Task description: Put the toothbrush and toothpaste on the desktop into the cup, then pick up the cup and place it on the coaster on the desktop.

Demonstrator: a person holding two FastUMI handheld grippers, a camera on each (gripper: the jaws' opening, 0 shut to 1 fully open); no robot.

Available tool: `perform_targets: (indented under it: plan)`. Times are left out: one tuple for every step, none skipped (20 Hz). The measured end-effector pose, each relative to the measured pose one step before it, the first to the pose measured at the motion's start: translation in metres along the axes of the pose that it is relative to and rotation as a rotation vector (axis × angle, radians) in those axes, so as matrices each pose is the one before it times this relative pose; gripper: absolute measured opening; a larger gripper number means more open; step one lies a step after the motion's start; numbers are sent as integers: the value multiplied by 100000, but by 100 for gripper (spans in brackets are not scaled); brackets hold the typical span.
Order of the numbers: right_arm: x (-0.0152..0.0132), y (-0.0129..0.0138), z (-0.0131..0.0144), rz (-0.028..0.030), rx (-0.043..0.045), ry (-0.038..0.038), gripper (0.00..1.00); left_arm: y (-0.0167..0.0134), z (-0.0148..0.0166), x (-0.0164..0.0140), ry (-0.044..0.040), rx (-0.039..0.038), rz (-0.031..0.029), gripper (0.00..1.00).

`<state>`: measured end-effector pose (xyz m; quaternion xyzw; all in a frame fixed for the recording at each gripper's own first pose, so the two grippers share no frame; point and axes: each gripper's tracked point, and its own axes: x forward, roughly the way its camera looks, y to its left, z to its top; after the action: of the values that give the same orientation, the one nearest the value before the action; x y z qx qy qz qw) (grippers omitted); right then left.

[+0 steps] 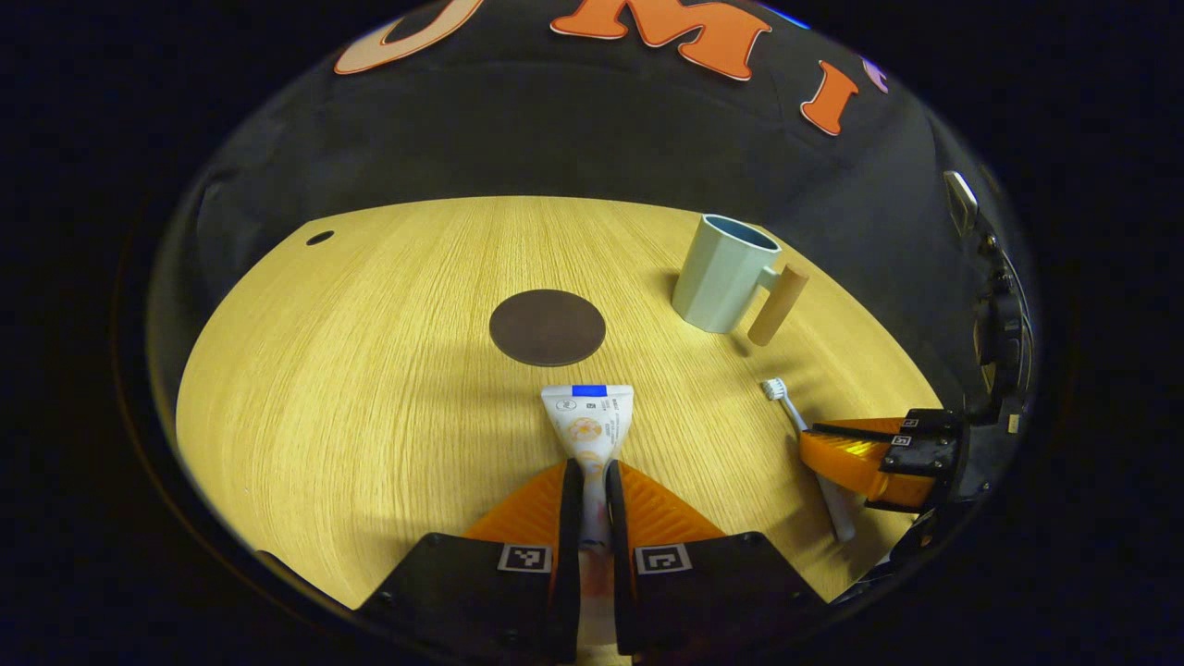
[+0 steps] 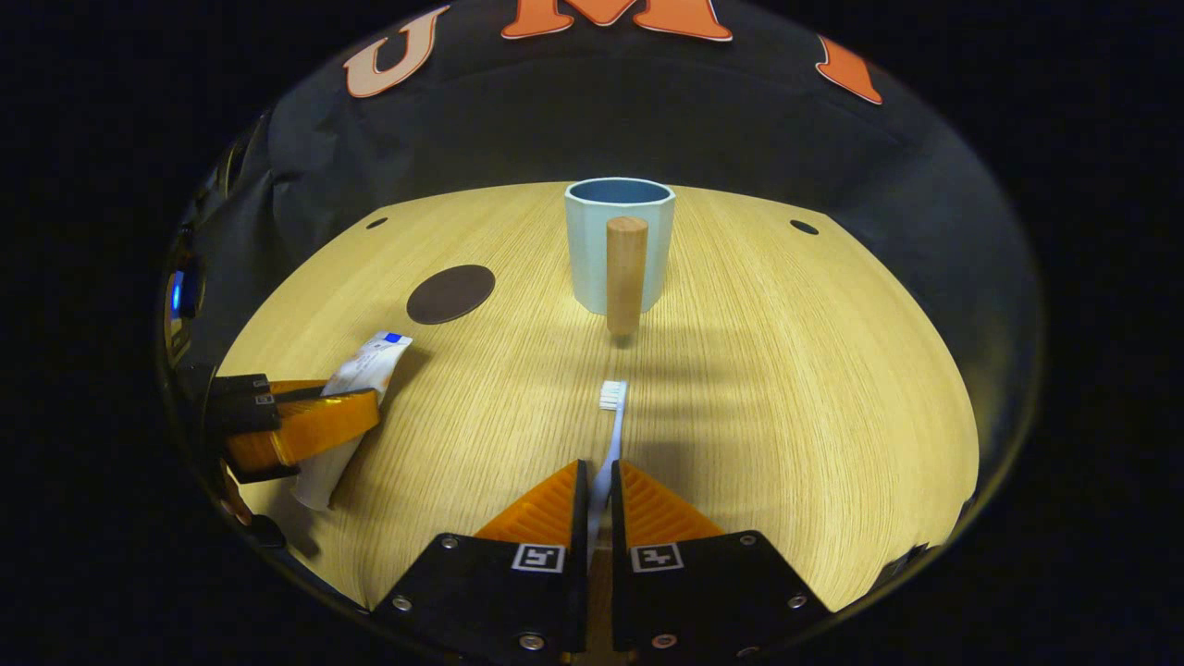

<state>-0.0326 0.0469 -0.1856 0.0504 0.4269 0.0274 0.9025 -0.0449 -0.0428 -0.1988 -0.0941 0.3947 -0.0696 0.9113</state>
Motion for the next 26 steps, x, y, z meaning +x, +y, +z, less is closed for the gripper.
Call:
perform_targets:
  plan:
    - [-91,179,-100,1593,521,-180,10,36,186,-118,-483,-119,-52,20]
    - [74,251,-36,1439,530,-386,7,26,214,-162,-599,7,113,19]
    - [-125,184,-122,1327,202,-282,6,88,36,-39,-552,5,-105,19]
    - [-223,518,253,2632,1194,-1760,5,63,160,-247,-774,101,-80,19]
    - [-130,494,17,1811,-355,-588,5,327,271,-225,-737,516,1339,19]
    - [-219,-90,322,756,-1494,-1879,5,496,330,-22,-622,576,3287,19]
    - [-115,-396,38,-170,-805,-1730,5,247,224,-55,-1167,698,1375,19]
    - [-250,-106,63,375,-559,-1452,5,151,81,-99,-1200,-63,60,19]
    - [-226,-19,307,317,-22,-1534,5,224,193,-427,-657,-312,-437,18]
    - [-192,-77,575,364,359,-1920,5,356,389,-577,-728,-204,-294,18]
    - [-189,-120,520,696,303,-1831,5,56,330,-323,-949,-131,-235,18]
    - [-182,-76,421,974,74,-1682,5,34,308,-297,-932,30,-388,19]
    - [-363,-33,252,478,-143,-1202,5,141,185,-110,-926,27,-309,19]
    - [-204,4,374,489,-289,-1203,5,205,293,-406,-1120,108,-288,19]
    - [-99,36,452,599,-235,-1591,5,193,300,-330,-1156,-201,-192,19]
    - [-79,9,554,722,-321,-1700,5,142,430,-490,-1521,-276,-436,18]
    - [-193,-41,589,526,-383,-1999,5,-71,317,-208,-1265,-847,-671,18]
    - [-193,-40,667,316,-339,-2085,5,-68,27,142,-135,-1057,-721,14]
    - [-241,75,676,481,-399,-1884,5,-404,-51,276,-85,-669,-961,15]
    - [-106,38,687,486,-143,-1878,5,-175,115,1,-354,-927,-763,14]
    - [136,122,731,583,-133,-1734,5,-18,305,-220,-742,-254,-572,14]
    - [204,81,764,279,-59,-2317,5,55,58,8,-993,105,-8,14]
    - [180,-135,494,-215,-398,-2202,5,-9,109,-110,-874,452,-221,14]
    - [93,-197,587,-187,-775,-2371,5,-13,135,-189,-1043,807,-261,14]
    - [-61,-149,521,88,-597,-2326,5,152,52,22,-1212,805,-221,14]
    - [16,-84,392,316,-159,-1678,5,-7,574,-405,-1028,107,-393,14]
